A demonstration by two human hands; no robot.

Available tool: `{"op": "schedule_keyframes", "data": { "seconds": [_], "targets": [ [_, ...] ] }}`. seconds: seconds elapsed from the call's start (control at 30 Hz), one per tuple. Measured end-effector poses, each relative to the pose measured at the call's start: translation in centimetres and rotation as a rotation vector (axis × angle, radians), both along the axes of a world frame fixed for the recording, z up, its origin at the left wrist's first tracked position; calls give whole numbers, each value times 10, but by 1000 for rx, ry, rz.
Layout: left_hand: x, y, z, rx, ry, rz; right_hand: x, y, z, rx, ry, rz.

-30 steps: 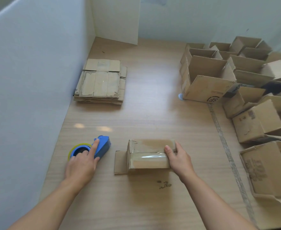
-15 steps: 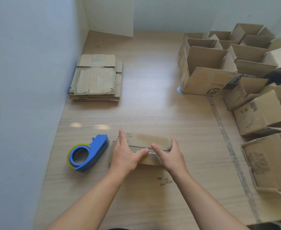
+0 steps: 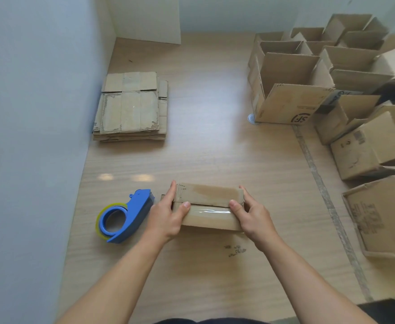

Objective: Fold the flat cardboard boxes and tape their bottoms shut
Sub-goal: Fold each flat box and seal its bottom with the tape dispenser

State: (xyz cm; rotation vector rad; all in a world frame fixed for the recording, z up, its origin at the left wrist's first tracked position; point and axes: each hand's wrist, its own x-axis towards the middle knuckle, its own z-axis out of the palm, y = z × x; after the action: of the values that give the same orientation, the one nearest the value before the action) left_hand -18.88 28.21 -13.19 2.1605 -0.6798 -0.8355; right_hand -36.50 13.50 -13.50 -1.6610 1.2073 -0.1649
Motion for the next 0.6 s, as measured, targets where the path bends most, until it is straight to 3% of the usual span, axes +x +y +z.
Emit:
{"op": "schedule_keyframes", "data": {
  "seconds": [0.2, 0.4, 0.6],
  "targets": [
    [13, -2, -2, -167, 346, 123, -5, -10, -4, 204, -81, -32],
    [7, -17, 1, -184, 225, 281, 14, 6, 6, 70, 37, -96],
    [3, -15, -2, -290, 372, 372, 11, 2, 1, 38, -18, -175]
  ]
}}
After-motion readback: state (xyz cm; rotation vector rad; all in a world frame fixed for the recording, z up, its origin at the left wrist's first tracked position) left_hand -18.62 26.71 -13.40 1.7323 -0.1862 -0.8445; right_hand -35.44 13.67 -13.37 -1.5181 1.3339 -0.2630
